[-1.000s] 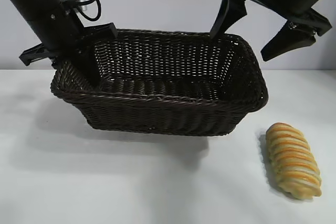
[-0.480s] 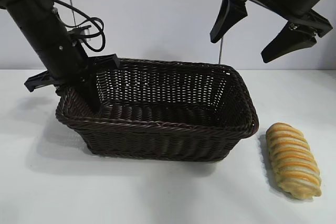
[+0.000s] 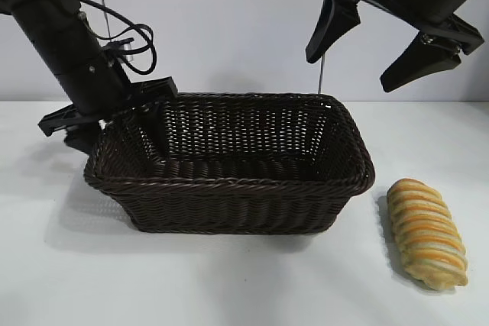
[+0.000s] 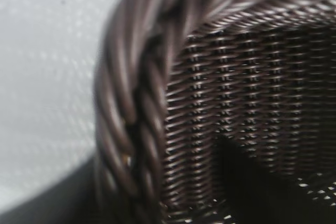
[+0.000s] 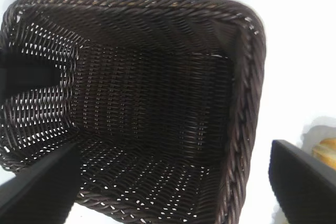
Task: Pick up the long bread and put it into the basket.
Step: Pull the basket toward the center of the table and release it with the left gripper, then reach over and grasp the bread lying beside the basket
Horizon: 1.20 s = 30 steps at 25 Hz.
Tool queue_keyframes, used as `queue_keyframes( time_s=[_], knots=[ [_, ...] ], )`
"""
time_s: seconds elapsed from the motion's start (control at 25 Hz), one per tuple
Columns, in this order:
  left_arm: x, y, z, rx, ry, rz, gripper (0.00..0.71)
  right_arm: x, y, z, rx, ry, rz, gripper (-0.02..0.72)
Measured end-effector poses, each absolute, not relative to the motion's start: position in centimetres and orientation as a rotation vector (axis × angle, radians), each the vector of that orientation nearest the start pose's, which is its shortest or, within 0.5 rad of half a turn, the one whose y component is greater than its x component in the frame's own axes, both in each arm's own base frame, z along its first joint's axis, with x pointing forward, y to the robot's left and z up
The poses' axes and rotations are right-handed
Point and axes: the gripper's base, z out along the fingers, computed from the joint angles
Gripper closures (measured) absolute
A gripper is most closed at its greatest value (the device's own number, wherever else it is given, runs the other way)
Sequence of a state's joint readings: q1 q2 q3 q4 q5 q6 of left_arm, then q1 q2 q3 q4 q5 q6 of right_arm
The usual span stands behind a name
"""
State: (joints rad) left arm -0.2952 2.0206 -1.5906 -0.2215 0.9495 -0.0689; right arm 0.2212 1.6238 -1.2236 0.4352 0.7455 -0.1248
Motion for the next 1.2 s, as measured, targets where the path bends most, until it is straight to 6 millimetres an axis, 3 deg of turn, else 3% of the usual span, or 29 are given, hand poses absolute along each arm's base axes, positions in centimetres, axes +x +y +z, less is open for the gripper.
queue_keyframes(
  time_s=[0.16, 0.28, 0.56, 0.68, 0.8, 0.92, 1.04, 1.2],
  knots=[
    [41.3, -11.5, 24.1, 0.170, 2.860, -0.212, 0.017, 33.1, 10.1, 27.3, -0.132, 2.605, 0.531, 0.008],
    [42.0, -7.9, 25.7, 0.081, 2.843, -0.148, 0.016, 33.1, 10.1, 27.3, -0.133, 2.607, 0.531, 0.008],
    [41.0, 4.7, 27.9, -0.187, 2.857, 0.032, 0.016, 33.1, 10.1, 27.3, -0.133, 2.608, 0.531, 0.008],
    [39.7, 7.6, 29.2, -0.262, 2.849, 0.021, 0.016, 33.1, 10.1, 27.3, -0.133, 2.608, 0.531, 0.008],
    [38.2, 7.9, 32.0, -0.249, 2.790, -0.011, 0.016, 33.1, 10.1, 27.3, -0.133, 2.609, 0.531, 0.008],
    [35.7, 7.3, 36.2, -0.205, 2.692, -0.005, 0.016, 33.1, 10.1, 27.3, -0.133, 2.609, 0.531, 0.008],
    [32.1, 6.3, 41.1, -0.162, 2.555, 0.007, 0.016, 33.1, 10.1, 27.3, -0.133, 2.609, 0.531, 0.008],
    [25.8, 4.5, 47.0, -0.123, 2.369, -0.007, 0.016, 33.1, 10.1, 27.3, -0.133, 2.609, 0.531, 0.008]
  ],
)
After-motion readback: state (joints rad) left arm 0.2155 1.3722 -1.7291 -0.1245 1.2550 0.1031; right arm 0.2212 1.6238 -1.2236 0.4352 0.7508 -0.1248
